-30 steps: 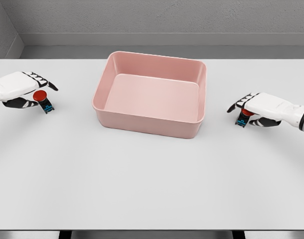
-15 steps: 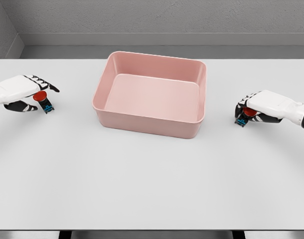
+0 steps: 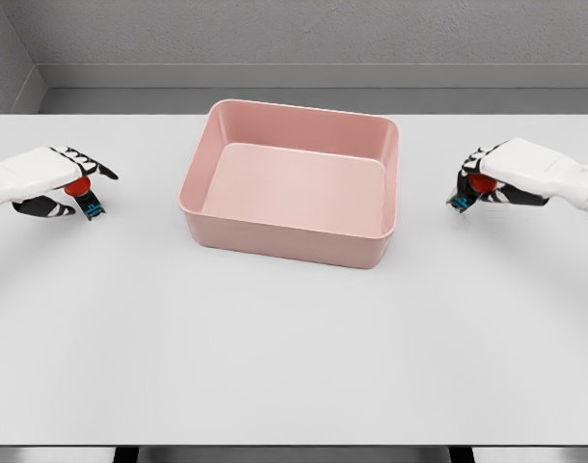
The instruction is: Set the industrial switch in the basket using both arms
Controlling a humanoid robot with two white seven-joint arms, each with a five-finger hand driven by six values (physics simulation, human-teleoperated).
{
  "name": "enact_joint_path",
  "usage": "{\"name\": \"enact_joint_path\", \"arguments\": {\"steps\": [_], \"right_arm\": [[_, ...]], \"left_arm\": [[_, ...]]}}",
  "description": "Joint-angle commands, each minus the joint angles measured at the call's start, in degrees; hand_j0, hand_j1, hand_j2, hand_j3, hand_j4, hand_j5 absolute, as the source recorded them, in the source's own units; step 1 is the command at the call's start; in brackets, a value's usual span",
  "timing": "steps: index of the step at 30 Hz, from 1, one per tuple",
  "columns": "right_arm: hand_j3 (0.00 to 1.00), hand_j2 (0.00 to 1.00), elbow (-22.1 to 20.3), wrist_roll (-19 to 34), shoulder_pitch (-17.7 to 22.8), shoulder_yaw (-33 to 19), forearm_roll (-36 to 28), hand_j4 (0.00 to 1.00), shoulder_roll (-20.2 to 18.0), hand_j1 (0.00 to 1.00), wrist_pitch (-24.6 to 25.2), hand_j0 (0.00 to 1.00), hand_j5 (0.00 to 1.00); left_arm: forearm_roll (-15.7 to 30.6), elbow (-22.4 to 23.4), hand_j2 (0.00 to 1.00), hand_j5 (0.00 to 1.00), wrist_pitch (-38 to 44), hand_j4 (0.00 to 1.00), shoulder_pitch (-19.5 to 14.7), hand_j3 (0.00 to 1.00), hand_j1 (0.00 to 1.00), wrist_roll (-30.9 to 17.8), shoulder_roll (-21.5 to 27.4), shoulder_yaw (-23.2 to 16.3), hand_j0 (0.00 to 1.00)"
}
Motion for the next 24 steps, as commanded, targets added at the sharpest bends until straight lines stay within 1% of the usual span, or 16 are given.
{"name": "enact_joint_path", "arguments": {"steps": [1, 4, 8, 10, 14, 15, 16, 17, 20, 24], "right_arm": [[0.39, 0.39, -0.1, 0.0, -0.4, 0.3, -1.1, 0.39, 0.2, 0.39, 0.2, 0.39, 0.39], [0.39, 0.39, -0.1, 0.0, -4.1, 3.5, -1.2, 0.39, 0.3, 0.39, 0.2, 0.39, 0.39], [0.39, 0.39, -0.5, 0.0, -7.8, 5.7, -1.2, 0.39, 1.4, 0.39, 0.2, 0.39, 0.39], [0.39, 0.39, -0.5, 0.0, -9.3, 6.8, -1.2, 0.39, 2.2, 0.39, 0.2, 0.39, 0.39], [0.39, 0.39, -0.5, 0.0, -14.9, 10.9, -1.1, 0.39, 3.1, 0.39, 0.2, 0.39, 0.39], [0.39, 0.39, -0.5, 0.0, -16.1, 11.7, -1.1, 0.39, 4.1, 0.39, 0.2, 0.39, 0.39], [0.39, 0.39, -0.4, 0.0, -16.9, 13.1, -1.1, 0.39, 5.0, 0.39, 0.2, 0.39, 0.39], [0.39, 0.39, -0.4, 0.0, -17.7, 14.0, -0.9, 0.39, 6.5, 0.39, 0.2, 0.39, 0.39], [0.39, 0.39, -0.5, 0.0, -18.7, 17.5, -0.8, 0.39, 8.6, 0.39, 0.2, 0.39, 0.39], [0.39, 0.39, -0.5, 0.0, -18.9, 17.8, -0.7, 0.39, 9.3, 0.39, 0.2, 0.39, 0.39]], "left_arm": [[0.0, 1.1, 0.81, 0.81, 0.1, 0.81, 0.0, 0.81, 0.81, 0.0, -0.6, 0.1, 0.81], [-0.3, 1.3, 0.81, 0.81, 0.1, 0.81, 0.0, 0.81, 0.81, 0.0, -0.7, 0.1, 0.81], [-0.4, 1.8, 0.79, 0.79, 0.1, 0.79, -0.3, 0.79, 0.79, 0.0, -1.0, 0.1, 0.79], [-0.4, 2.1, 0.76, 0.76, 0.1, 0.76, -0.3, 0.76, 0.76, 0.0, -1.0, 0.1, 0.76], [-0.4, 2.2, 0.64, 0.64, 0.1, 0.64, -0.4, 0.64, 0.64, 0.0, -1.0, 0.1, 0.64], [-0.4, 2.2, 0.61, 0.61, 0.1, 0.61, -0.4, 0.61, 0.61, -0.3, -1.0, 0.1, 0.61], [-0.4, 2.2, 0.59, 0.59, 0.1, 0.59, -0.4, 0.59, 0.59, -1.5, -1.0, 0.1, 0.59], [-0.4, 2.2, 0.57, 0.57, 0.1, 0.57, -0.4, 0.57, 0.57, -1.6, -1.0, 0.1, 0.57], [-0.3, 2.2, 0.49, 0.49, 0.1, 0.49, -0.4, 0.49, 0.49, -2.2, -1.0, 0.1, 0.49], [-0.2, 2.2, 0.45, 0.45, 0.1, 0.45, -0.4, 0.45, 0.45, -2.4, -1.0, 0.1, 0.45]]}}
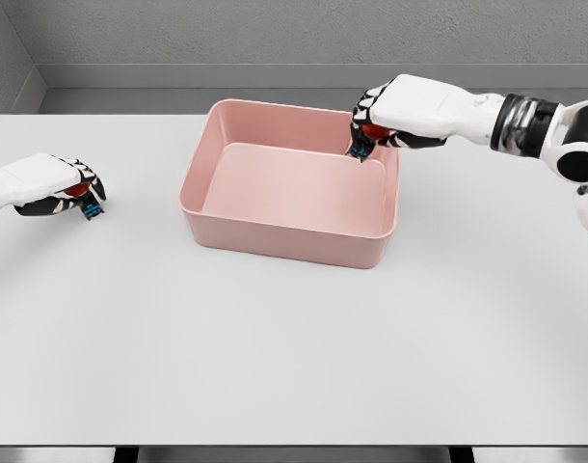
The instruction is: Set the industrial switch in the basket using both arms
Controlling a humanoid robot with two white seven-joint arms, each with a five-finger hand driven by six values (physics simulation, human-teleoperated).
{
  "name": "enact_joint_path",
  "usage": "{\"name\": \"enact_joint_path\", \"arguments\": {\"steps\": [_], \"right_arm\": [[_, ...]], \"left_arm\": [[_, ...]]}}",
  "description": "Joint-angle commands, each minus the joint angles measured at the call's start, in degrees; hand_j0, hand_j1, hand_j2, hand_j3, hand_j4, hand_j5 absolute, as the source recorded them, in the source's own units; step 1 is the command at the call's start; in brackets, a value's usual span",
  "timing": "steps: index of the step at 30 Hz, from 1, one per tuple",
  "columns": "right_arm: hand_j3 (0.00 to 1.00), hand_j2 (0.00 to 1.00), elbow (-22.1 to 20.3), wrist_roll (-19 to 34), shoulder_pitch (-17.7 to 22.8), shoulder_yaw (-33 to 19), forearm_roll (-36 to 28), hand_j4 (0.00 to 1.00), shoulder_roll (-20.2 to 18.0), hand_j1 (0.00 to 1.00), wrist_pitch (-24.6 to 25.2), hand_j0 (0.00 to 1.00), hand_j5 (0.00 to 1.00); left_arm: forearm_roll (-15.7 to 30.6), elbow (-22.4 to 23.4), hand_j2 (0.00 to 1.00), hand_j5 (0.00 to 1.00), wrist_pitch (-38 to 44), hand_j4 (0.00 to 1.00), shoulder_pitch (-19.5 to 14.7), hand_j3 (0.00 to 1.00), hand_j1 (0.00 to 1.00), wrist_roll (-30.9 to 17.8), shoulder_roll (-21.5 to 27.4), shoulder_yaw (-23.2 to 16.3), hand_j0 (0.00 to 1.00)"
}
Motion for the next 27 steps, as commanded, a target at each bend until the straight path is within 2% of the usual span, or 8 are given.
{"name": "enact_joint_path", "arguments": {"steps": [1, 6, 7, 8, 9, 23, 27], "right_arm": [[0.39, 0.39, 0.0, -0.1, 0.0, 0.7, -0.4, 0.39, 0.6, 0.39, 0.2, 0.39, 0.39], [0.4, 0.4, 0.0, -0.1, -0.1, 2.0, -0.2, 0.4, 1.5, 0.4, 0.2, 0.4, 0.4], [0.44, 0.44, 0.0, -0.1, -0.1, 2.2, -0.1, 0.44, 2.0, 0.44, 0.2, 0.44, 0.44], [0.77, 0.77, 0.1, -0.1, -0.1, 2.2, -0.4, 0.77, 2.2, 0.77, 0.2, 0.77, 0.77], [1.0, 1.0, 0.1, -0.1, -0.1, 2.2, -0.5, 1.0, 2.3, 1.0, 0.2, 1.0, 1.0], [1.0, 1.0, -0.1, -0.1, -0.1, 2.3, -0.8, 1.0, 2.3, 1.0, 0.2, 1.0, 1.0], [1.0, 1.0, -2.6, -0.1, -2.9, 2.3, -0.8, 1.0, 3.0, 1.0, 0.2, 1.0, 1.0]], "left_arm": [[-0.1, 0.0, 0.44, 0.44, 0.0, 0.44, 0.0, 0.44, 0.44, -0.3, 0.1, 0.0, 0.44], [0.1, -0.1, 0.45, 0.45, 0.0, 0.45, -0.1, 0.45, 0.45, -0.3, 0.1, 0.0, 0.45], [0.1, -0.1, 0.45, 0.45, 0.0, 0.45, -0.1, 0.45, 0.45, -0.3, 0.2, 0.0, 0.45], [0.1, -0.1, 0.45, 0.45, 0.0, 0.45, -0.4, 0.45, 0.45, -0.3, 0.1, 0.0, 0.45], [0.2, -0.1, 0.45, 0.45, 0.0, 0.45, -0.6, 0.45, 0.45, -0.3, 0.1, 0.0, 0.45], [0.8, -1.6, 0.45, 0.45, 0.0, 0.45, -4.0, 0.45, 0.45, -0.3, 0.2, 0.3, 0.45], [0.8, -1.6, 0.46, 0.46, 0.0, 0.46, -4.7, 0.46, 0.46, -0.3, 0.2, 0.2, 0.46]]}}
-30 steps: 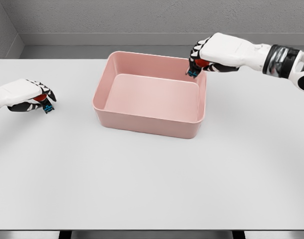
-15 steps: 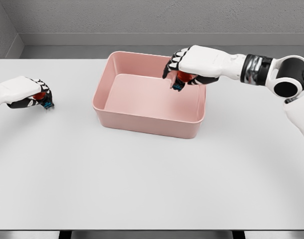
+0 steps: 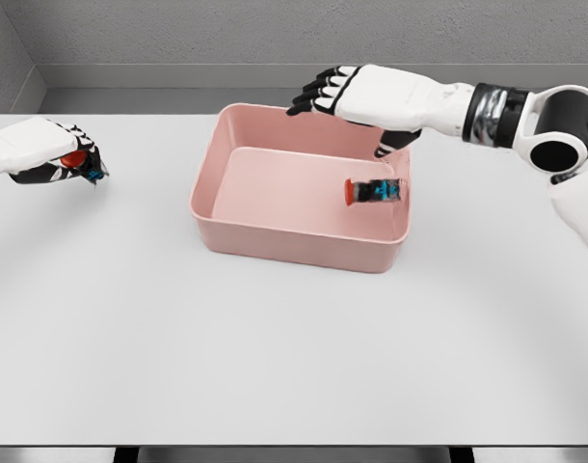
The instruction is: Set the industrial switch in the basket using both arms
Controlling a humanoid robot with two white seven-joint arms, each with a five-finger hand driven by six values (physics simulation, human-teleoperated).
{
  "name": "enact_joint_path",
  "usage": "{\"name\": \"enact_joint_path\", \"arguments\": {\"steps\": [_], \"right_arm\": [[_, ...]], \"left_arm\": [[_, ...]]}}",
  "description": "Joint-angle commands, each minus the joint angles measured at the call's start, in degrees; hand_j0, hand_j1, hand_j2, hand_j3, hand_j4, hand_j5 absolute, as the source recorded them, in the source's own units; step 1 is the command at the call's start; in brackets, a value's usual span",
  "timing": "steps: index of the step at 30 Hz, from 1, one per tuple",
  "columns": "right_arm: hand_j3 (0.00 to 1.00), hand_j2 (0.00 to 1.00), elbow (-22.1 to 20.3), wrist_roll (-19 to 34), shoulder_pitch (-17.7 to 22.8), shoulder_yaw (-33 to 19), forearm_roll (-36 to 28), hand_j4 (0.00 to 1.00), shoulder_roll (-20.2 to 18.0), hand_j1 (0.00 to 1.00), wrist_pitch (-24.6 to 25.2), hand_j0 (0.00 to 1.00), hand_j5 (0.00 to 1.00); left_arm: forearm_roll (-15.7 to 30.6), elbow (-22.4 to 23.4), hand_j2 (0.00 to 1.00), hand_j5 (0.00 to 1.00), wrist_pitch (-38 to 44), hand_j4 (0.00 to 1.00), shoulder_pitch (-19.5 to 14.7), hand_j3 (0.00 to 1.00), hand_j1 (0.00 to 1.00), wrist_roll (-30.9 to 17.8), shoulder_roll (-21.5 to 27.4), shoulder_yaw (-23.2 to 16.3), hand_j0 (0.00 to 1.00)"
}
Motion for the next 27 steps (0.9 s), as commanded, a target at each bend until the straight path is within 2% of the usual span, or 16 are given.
{"name": "enact_joint_path", "arguments": {"steps": [1, 6, 7, 9, 13, 17, 21, 22, 27], "right_arm": [[1.0, 1.0, -0.9, 0.0, 0.0, 0.0, -0.3, 1.0, 0.2, 1.0, 0.2, 1.0, 1.0], [1.0, 1.0, -0.8, 0.0, -0.1, -0.9, -0.2, 1.0, -0.5, 1.0, 0.2, 1.0, 1.0], [1.0, 1.0, -0.8, 0.0, -0.1, -2.1, -0.2, 1.0, -1.8, 1.0, 0.2, 1.0, 1.0], [1.0, 1.0, -0.5, 0.0, 0.6, -8.0, -0.1, 1.0, -3.4, 1.0, 0.2, 1.0, 1.0], [1.0, 1.0, 1.5, 0.0, 4.7, -13.3, 0.0, 1.0, -7.4, 1.0, 0.2, 1.0, 1.0], [1.0, 1.0, 4.6, 0.0, 9.8, -13.9, -0.1, 1.0, -9.8, 1.0, 0.2, 1.0, 1.0], [1.0, 1.0, 4.4, 0.0, 14.5, -16.3, -0.4, 1.0, -12.5, 1.0, 0.2, 1.0, 1.0], [1.0, 1.0, 4.5, 0.0, 15.4, -17.6, -0.4, 1.0, -12.7, 1.0, 0.2, 1.0, 1.0], [1.0, 1.0, 4.2, 0.0, 16.3, -18.0, -0.4, 1.0, -13.3, 1.0, 0.2, 1.0, 1.0]], "left_arm": [[0.3, -0.1, 0.46, 0.46, 0.1, 0.46, 0.0, 0.46, 0.46, 0.0, 0.0, 0.1, 0.46], [1.6, -2.1, 0.46, 0.46, 0.1, 0.46, -0.5, 0.46, 0.46, 0.0, 0.1, 0.4, 0.46], [1.6, -2.7, 0.46, 0.46, 0.1, 0.46, -0.7, 0.46, 0.46, 0.0, 0.1, 0.5, 0.46], [2.3, -3.5, 0.46, 0.46, 0.1, 0.46, -0.7, 0.46, 0.46, 0.0, 0.1, 0.5, 0.46], [3.0, -5.7, 0.46, 0.46, 0.1, 0.46, -1.1, 0.46, 0.46, 0.0, -0.1, 0.5, 0.46], [3.7, -7.5, 0.46, 0.46, 0.1, 0.46, -1.7, 0.46, 0.46, 0.0, -0.2, 0.6, 0.46], [3.7, -9.4, 0.46, 0.46, 0.1, 0.46, -2.6, 0.46, 0.46, 0.0, -0.3, 0.2, 0.46], [3.7, -9.7, 0.46, 0.46, 0.1, 0.46, -2.6, 0.46, 0.46, 0.0, -1.7, 0.2, 0.46], [3.7, -10.0, 0.45, 0.45, 0.1, 0.45, -4.2, 0.45, 0.45, -1.1, -5.6, 0.0, 0.45]]}}
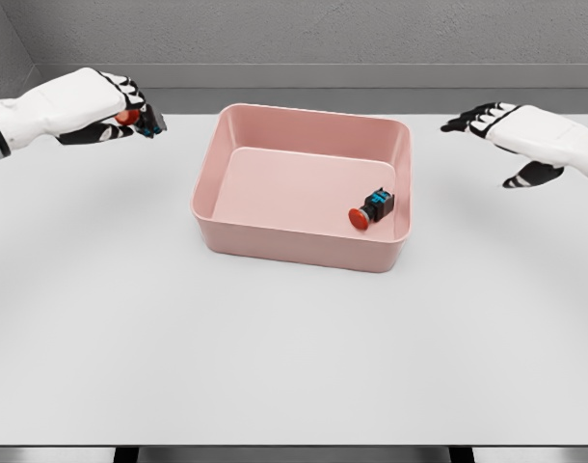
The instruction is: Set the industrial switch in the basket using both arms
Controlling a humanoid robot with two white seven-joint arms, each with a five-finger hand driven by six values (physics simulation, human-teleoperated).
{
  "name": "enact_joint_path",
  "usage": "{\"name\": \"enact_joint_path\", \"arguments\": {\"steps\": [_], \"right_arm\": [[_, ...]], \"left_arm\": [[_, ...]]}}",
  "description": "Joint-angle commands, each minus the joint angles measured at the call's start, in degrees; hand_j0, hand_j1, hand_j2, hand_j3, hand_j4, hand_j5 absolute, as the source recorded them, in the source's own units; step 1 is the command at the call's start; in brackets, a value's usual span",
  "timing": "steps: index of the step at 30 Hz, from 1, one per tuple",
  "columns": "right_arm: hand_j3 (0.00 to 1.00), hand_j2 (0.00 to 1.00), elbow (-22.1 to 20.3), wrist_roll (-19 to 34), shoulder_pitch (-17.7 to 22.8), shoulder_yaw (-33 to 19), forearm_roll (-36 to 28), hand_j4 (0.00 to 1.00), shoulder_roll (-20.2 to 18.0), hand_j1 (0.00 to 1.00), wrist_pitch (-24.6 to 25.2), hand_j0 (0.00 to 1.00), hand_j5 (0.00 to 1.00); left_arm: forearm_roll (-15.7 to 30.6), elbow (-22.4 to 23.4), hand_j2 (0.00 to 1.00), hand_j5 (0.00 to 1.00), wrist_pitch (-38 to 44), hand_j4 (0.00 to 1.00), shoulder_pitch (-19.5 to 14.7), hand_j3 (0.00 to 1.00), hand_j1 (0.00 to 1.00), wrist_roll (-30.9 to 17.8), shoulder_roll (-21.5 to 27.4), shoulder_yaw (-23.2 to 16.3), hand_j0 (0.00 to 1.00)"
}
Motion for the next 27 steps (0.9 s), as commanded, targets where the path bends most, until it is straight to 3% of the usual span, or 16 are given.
{"name": "enact_joint_path", "arguments": {"steps": [1, 19, 23, 27], "right_arm": [[1.0, 1.0, -0.4, 0.0, 0.0, -0.4, -0.4, 1.0, -0.2, 1.0, 0.2, 1.0, 1.0], [1.0, 1.0, -0.3, 0.0, 0.6, -0.3, -0.3, 1.0, 0.6, 1.0, 0.2, 1.0, 1.0], [1.0, 1.0, -0.5, 0.0, 0.6, -0.4, -0.3, 1.0, 0.6, 1.0, 0.2, 1.0, 1.0], [1.0, 1.0, -0.4, 0.0, 0.7, -0.1, -0.3, 1.0, 0.6, 1.0, 0.2, 1.0, 1.0]], "left_arm": [[0.3, -0.3, 0.46, 0.46, 0.1, 0.46, 0.0, 0.46, 0.46, -0.7, -2.9, -0.1, 0.46], [-0.4, -0.2, 0.46, 0.46, 0.1, 0.46, -3.6, 0.46, 0.46, -5.8, -17.9, -0.3, 0.46], [-0.6, 0.3, 0.46, 0.46, 0.1, 0.46, -4.7, 0.46, 0.46, -6.7, -22.1, -2.8, 0.46], [-1.3, 0.4, 0.47, 0.47, 0.1, 0.47, -5.8, 0.47, 0.47, -6.7, -23.3, -3.9, 0.47]]}}
